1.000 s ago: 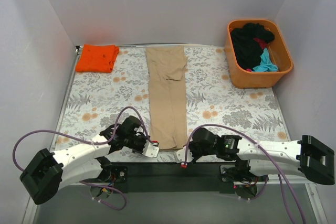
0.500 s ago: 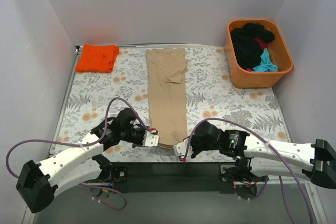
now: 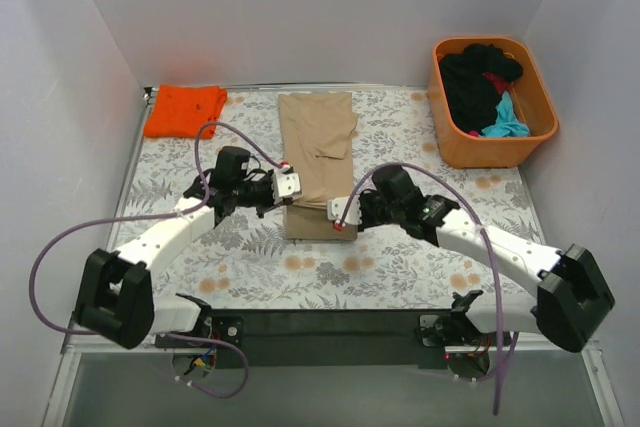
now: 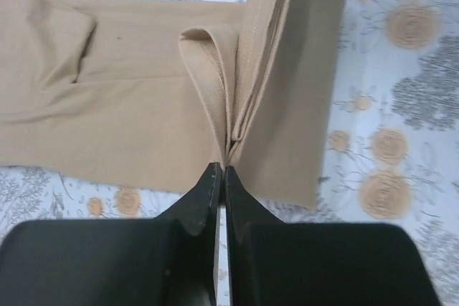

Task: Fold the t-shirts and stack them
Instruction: Fold the tshirt

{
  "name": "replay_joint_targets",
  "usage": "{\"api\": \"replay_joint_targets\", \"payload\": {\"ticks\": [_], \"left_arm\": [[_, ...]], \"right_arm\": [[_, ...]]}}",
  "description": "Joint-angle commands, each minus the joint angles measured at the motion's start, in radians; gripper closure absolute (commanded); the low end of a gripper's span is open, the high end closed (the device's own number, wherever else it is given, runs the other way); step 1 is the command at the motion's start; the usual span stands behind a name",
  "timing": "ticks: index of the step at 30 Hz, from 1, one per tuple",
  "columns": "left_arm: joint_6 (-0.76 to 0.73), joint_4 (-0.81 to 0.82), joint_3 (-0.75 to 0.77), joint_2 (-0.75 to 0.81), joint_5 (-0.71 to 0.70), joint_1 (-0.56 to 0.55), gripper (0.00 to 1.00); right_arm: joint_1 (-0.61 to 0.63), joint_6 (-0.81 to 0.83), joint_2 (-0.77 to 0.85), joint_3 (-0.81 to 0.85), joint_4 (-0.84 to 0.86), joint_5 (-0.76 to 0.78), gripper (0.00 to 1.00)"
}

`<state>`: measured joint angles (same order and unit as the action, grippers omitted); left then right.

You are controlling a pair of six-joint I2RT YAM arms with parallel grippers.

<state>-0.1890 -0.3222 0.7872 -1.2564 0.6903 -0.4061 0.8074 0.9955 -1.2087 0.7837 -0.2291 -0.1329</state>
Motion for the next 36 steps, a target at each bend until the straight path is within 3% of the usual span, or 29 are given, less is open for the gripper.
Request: {"api": "replay_joint_targets", "payload": {"ticks": [1, 14, 20, 21, 22, 23, 24, 25, 27, 32, 36], "left_arm": [[-0.032, 0.116, 0.092, -0.102, 0.011, 0.035, 1.0], [-0.148, 0.206, 0.392, -0.575, 0.038, 0.154, 1.0], [-0.121, 0.247, 0.454, -0.676, 0.008, 0.174, 1.0], [-0.109, 0.267, 0.452, -0.681, 0.003, 0.176, 0.96], [-0.092, 0.29, 0.455, -0.687, -0.006, 0.178, 0.91], [-0.084, 0.296, 0.461, -0.692, -0.023, 0.179, 0.8], [-0.073, 0.302, 0.466, -0.69, -0.025, 0.181, 0.7], [-0.043, 0.302, 0.472, -0.686, -0.025, 0.182, 0.62], [-0.012, 0.296, 0.475, -0.654, -0.009, 0.19, 0.59], [-0.013, 0.146, 0.428, -0.517, 0.034, 0.21, 0.5], [-0.062, 0.083, 0.258, -0.341, 0.093, 0.198, 0.49]], "right_arm": [[-0.104, 0.078, -0.113, 0.112, 0.073, -0.054, 0.99], [-0.275, 0.155, -0.584, 0.471, 0.122, -0.128, 0.99], [-0.29, 0.137, -0.715, 0.592, 0.139, -0.102, 0.99], [-0.292, 0.117, -0.739, 0.604, 0.143, -0.087, 0.99], [-0.293, 0.109, -0.747, 0.615, 0.143, -0.085, 0.9], [-0.294, 0.104, -0.747, 0.614, 0.143, -0.079, 0.65], [-0.295, 0.088, -0.746, 0.611, 0.146, -0.068, 0.56], [-0.295, 0.078, -0.733, 0.609, 0.146, -0.066, 0.53], [-0.298, 0.058, -0.704, 0.597, 0.145, -0.053, 0.46], [-0.306, 0.018, -0.531, 0.549, 0.022, -0.103, 0.45], [-0.271, 0.029, -0.364, 0.418, -0.077, -0.165, 0.54]]}}
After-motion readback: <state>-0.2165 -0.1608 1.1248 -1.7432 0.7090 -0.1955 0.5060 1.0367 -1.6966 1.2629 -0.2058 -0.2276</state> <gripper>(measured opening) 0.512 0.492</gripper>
